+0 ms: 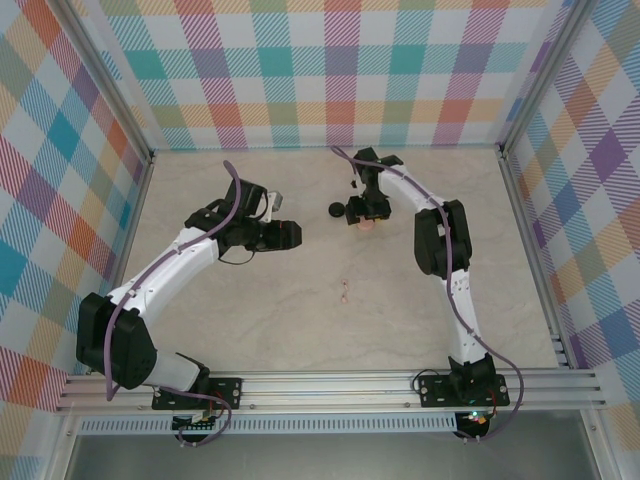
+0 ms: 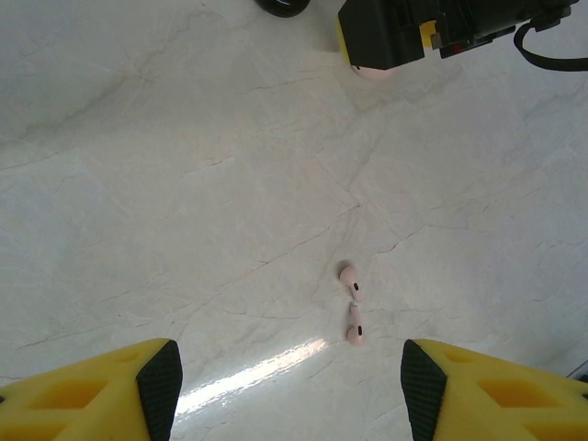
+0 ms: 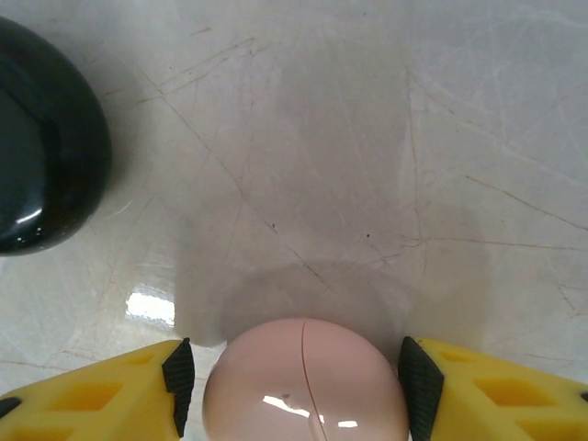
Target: Insert the wireless bluetooth earbuds into the charging case
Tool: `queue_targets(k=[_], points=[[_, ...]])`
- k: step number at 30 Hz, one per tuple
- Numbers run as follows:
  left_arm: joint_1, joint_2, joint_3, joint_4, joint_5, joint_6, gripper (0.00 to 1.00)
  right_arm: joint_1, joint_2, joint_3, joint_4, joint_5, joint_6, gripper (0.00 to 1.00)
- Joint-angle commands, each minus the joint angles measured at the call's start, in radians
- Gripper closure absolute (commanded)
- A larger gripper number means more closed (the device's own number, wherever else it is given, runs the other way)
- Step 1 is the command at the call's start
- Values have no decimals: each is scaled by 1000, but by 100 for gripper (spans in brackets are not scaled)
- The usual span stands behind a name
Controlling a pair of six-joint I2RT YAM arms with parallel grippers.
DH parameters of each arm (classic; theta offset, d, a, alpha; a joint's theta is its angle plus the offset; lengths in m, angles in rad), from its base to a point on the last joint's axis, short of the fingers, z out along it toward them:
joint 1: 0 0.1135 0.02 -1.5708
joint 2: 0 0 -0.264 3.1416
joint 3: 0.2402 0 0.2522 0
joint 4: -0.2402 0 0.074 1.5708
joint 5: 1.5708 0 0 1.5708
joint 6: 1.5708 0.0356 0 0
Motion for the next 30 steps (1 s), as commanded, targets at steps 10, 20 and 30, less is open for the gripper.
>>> queue_targets(k=[10,20,30], points=[[-6,-1,1,-28,6,-8,35,32,15,-14,-20,-53,-108,47],[-8,-3,-5,-28,6,-14,35,112,-62,-135,45,-121,-224,48],[-8,-17,-23,-17,1,-25,35,167,-141,-247,81,-175,-330,41]])
